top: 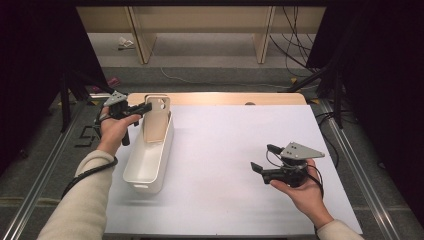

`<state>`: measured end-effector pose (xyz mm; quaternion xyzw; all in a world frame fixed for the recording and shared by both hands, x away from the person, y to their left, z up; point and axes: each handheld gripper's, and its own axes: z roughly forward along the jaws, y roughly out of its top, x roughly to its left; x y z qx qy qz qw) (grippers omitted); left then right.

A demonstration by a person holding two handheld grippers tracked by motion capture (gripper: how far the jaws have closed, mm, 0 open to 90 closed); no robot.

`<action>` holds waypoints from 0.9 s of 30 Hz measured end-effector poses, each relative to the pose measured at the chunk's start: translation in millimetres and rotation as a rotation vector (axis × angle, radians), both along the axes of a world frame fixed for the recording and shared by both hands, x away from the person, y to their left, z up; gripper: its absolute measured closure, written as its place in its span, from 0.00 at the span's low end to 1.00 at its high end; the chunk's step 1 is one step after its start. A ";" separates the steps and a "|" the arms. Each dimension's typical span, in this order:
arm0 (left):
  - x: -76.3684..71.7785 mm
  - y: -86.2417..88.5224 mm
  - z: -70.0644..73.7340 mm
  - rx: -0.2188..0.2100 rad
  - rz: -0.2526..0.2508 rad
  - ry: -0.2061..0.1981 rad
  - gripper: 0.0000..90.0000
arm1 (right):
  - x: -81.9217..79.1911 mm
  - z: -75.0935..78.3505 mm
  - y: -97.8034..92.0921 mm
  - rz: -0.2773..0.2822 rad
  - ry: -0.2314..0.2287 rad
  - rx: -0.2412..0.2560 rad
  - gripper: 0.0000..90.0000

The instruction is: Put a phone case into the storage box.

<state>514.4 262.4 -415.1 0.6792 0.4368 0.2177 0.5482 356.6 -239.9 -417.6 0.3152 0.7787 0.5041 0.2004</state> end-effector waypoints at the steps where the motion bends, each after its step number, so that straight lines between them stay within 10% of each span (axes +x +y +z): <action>1: 0.1 -0.1 -0.8 -0.002 0.001 0.002 0.90 | -0.1 0.1 0.0 0.000 0.000 -0.002 0.18; 27: 6.0 2.9 -9.5 -0.007 0.016 0.037 0.88 | -0.1 -0.3 0.7 0.002 0.001 -0.002 0.18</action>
